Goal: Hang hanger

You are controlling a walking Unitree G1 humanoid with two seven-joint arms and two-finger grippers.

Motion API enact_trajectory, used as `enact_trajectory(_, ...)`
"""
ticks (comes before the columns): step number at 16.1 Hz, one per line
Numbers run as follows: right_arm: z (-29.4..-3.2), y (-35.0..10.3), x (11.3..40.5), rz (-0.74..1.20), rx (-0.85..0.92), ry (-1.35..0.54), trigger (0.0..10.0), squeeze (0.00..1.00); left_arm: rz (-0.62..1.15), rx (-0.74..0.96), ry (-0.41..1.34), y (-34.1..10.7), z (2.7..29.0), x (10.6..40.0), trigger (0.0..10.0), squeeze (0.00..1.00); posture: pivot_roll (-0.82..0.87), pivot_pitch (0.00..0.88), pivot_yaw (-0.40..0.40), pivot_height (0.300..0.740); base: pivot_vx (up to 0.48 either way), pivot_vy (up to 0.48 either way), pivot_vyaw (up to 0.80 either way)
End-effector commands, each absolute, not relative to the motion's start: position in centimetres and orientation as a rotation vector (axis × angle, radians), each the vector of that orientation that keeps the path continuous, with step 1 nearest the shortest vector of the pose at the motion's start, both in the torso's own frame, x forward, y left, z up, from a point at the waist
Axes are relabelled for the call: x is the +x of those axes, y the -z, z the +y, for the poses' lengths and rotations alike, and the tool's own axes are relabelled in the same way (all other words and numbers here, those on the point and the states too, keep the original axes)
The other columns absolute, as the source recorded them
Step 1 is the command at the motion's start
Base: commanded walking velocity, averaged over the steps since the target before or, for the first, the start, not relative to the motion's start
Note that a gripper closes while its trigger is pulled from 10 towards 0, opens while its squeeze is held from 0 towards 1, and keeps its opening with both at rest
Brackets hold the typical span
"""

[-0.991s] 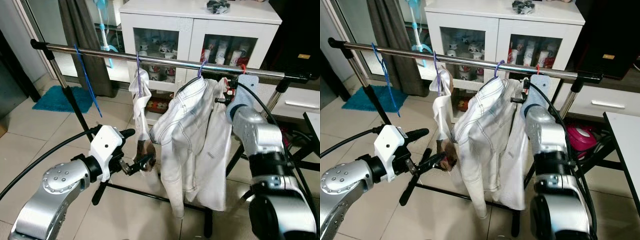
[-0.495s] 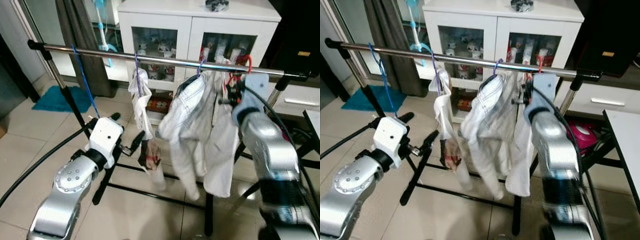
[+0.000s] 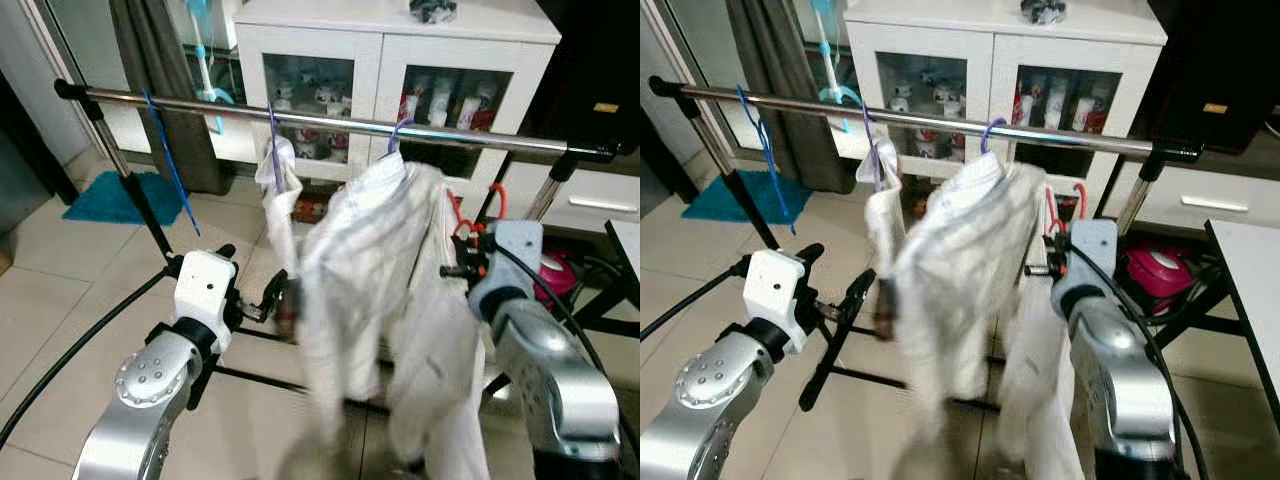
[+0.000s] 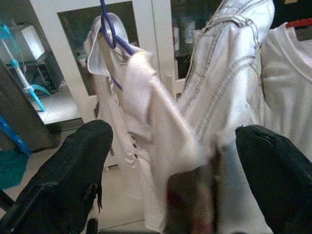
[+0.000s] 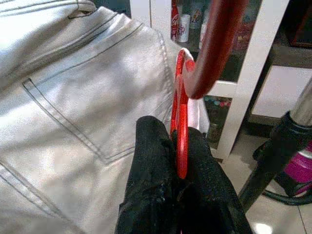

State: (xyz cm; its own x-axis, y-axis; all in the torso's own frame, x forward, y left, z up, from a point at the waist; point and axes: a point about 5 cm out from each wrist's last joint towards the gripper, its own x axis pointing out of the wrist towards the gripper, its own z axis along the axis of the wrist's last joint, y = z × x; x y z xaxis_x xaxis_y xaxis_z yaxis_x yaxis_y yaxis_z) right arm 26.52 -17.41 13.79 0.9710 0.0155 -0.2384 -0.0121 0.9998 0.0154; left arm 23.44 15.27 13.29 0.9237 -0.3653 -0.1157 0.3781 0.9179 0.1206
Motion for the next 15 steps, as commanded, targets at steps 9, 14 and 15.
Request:
enact_trajectory(9,-16.65,-14.14,26.25,0.187,0.061,-0.101,0.0,0.0,0.113,0.154,0.372,-13.16,15.57,23.48,10.0,0.0,-0.12,0.0,0.026,0.74,-0.283,0.0,0.0)
enact_trajectory(14,-16.33,-14.3,26.14,0.18,0.03,-0.155,0.0,0.0,0.112,0.153,0.379,-13.15,15.56,23.71,10.0,0.0,-0.13,0.0,0.043,0.74,-0.305,0.0,0.0)
enact_trajectory(15,-16.4,-14.27,26.1,0.185,0.017,-0.168,0.0,0.0,0.116,0.157,0.384,-13.16,15.62,23.69,10.0,0.0,-0.13,0.0,0.049,0.74,-0.3,0.0,0.0)
